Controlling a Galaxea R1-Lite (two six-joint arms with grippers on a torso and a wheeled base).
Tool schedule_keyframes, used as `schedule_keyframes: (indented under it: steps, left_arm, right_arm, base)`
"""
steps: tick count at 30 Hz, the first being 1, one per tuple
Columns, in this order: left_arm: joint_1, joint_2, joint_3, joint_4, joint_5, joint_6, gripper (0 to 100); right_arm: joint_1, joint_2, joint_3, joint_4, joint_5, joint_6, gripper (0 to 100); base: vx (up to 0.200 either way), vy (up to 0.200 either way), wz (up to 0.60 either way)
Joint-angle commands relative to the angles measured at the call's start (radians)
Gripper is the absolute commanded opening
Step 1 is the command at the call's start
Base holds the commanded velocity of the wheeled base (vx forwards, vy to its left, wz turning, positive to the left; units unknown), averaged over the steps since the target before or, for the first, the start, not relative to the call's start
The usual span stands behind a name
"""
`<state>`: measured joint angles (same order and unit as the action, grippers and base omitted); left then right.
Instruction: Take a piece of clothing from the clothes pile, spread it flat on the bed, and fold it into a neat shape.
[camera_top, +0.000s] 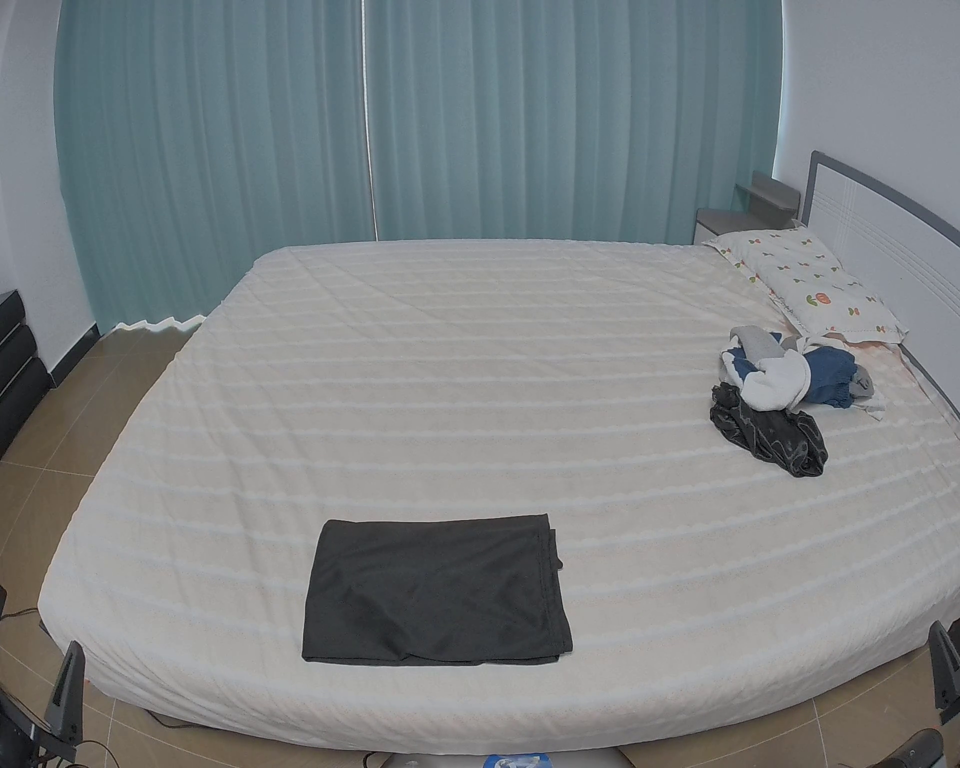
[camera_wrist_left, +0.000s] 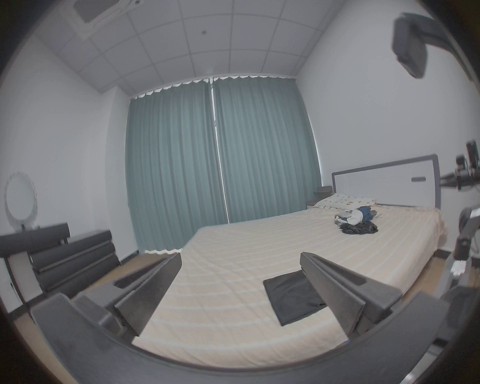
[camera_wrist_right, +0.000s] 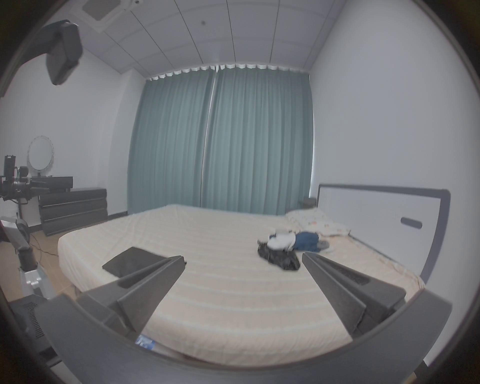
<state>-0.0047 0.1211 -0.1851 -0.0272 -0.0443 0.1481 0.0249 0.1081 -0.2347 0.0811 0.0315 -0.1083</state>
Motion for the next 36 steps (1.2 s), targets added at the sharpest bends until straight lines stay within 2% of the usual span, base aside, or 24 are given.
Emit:
schedule_keyframes:
  steps: [1,2,4,5,6,9,10,12,15,18,19,23,29,33,36]
  left_arm:
    - [0.003,-0.121,0.144,-0.175,0.009,0.025,100]
    - [0.003,-0.121,0.185,-0.221,0.014,0.027,100]
    - [0.003,-0.121,0.185,-0.217,0.014,0.025,100]
    - [0.003,-0.121,0.185,-0.154,0.034,0.013,100]
    - [0.003,-0.121,0.185,-0.148,0.037,0.013,100]
    - [0.003,-0.121,0.185,-0.048,0.069,0.007,100]
    - [0.003,-0.121,0.185,-0.048,0.069,0.007,100]
    - [0.003,-0.121,0.185,-0.022,0.067,-0.008,100]
    - [0.003,-0.121,0.185,-0.023,0.067,-0.015,100]
    - [0.003,-0.121,0.185,-0.022,0.067,-0.028,100]
    - [0.003,-0.121,0.185,-0.010,0.058,-0.082,100]
    - [0.003,-0.121,0.184,0.038,0.058,-0.139,100]
    - [0.003,-0.121,0.184,0.033,0.058,-0.153,100]
    - [0.003,-0.121,0.185,0.033,0.061,-0.119,100]
    - [0.003,-0.121,0.185,0.036,0.064,-0.128,100]
  right_arm:
    - [-0.016,-0.108,0.187,-0.256,0.013,-0.036,100]
    - [-0.016,-0.108,0.235,-0.327,0.024,-0.036,100]
    - [-0.016,-0.108,0.235,-0.323,0.025,-0.031,100]
    - [-0.016,-0.108,0.235,-0.270,0.018,-0.013,100]
    - [-0.016,-0.108,0.235,-0.262,0.018,-0.011,100]
    - [-0.016,-0.108,0.232,-0.115,0.002,0.022,100]
    - [-0.016,-0.108,0.232,-0.115,0.002,0.022,100]
    - [-0.017,-0.108,0.235,-0.083,-0.016,0.085,100]
    - [-0.016,-0.108,0.235,-0.083,-0.022,0.101,100]
    - [-0.016,-0.108,0.235,-0.083,-0.025,0.098,100]
    - [-0.016,-0.108,0.235,-0.083,-0.024,0.099,100]
    - [-0.016,-0.108,0.235,-0.083,-0.021,0.101,100]
    - [-0.016,-0.108,0.235,-0.083,-0.021,0.102,100]
    - [-0.016,-0.108,0.235,-0.083,-0.021,0.102,100]
    - [-0.016,-0.108,0.235,-0.083,-0.021,0.102,100]
  base:
    - [0.000,0.000,0.00]
    - [0.000,0.000,0.00]
    - [0.000,0.000,0.00]
    - [0.000,0.000,0.00]
    - [0.000,0.000,0.00]
    - [0.000,0.000,0.00]
    - [0.000,0.000,0.00]
    - [0.000,0.000,0.00]
    - [0.000,0.000,0.00]
    - [0.000,0.000,0.00]
    - [0.000,0.000,0.00]
    - [0.000,0.000,0.00]
    - [0.000,0.000,0.00]
    - [0.000,0.000,0.00]
    - [0.000,0.000,0.00]
